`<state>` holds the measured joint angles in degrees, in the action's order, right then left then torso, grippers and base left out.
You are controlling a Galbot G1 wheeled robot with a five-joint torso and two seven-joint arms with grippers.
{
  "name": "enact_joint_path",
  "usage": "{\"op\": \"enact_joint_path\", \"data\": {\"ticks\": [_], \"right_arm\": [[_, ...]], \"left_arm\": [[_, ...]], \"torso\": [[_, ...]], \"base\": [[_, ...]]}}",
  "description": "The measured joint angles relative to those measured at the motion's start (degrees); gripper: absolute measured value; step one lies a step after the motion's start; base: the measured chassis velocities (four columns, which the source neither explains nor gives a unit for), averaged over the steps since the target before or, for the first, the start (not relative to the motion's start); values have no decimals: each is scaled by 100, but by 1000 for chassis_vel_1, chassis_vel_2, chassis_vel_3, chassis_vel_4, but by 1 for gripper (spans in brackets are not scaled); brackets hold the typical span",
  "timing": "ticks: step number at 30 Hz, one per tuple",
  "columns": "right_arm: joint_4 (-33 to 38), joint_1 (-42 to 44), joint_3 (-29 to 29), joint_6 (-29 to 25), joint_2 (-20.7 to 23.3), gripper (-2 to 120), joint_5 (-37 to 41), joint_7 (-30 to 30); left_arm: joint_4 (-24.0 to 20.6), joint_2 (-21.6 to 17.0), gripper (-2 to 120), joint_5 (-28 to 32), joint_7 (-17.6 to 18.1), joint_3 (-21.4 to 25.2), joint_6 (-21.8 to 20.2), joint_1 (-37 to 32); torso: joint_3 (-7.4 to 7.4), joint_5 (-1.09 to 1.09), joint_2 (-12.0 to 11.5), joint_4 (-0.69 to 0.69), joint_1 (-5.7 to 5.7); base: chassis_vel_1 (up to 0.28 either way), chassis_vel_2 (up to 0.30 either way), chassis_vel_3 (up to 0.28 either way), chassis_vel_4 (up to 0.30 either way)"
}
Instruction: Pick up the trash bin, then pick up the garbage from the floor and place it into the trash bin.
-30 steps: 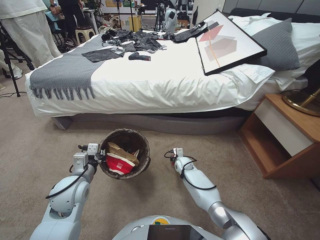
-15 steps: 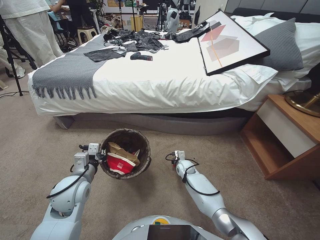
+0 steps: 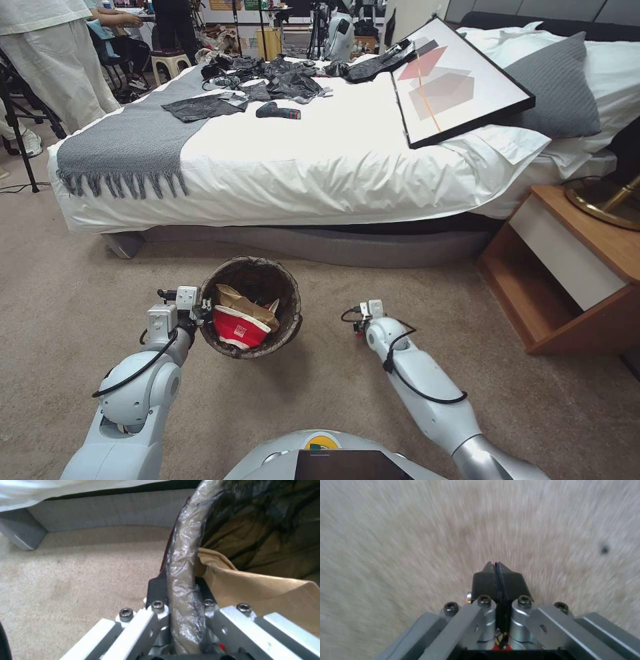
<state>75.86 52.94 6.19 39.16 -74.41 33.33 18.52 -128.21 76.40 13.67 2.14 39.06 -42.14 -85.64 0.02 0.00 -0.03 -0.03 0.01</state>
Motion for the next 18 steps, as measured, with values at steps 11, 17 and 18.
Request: {"op": "enact_joint_path", "data": {"ticks": [11, 17, 18], "right_arm": [[1191, 41, 231, 121, 376, 0, 602, 279], [2259, -5, 252, 303, 798, 0, 1282, 558], [2259, -5, 252, 303, 798, 0, 1282, 558]], "left_arm": [[5, 9, 3, -11, -6, -2, 0, -2], [31, 17, 3, -21, -2, -14, 0, 5], [31, 17, 3, -21, -2, -14, 0, 5]], "torso": [[-2, 1, 1, 1, 0], [-2, 1, 2, 3, -1], [-2, 1, 2, 3, -1]], "base": [[0, 0, 0, 0], [0, 0, 0, 0], [0, 0, 0, 0]]}}
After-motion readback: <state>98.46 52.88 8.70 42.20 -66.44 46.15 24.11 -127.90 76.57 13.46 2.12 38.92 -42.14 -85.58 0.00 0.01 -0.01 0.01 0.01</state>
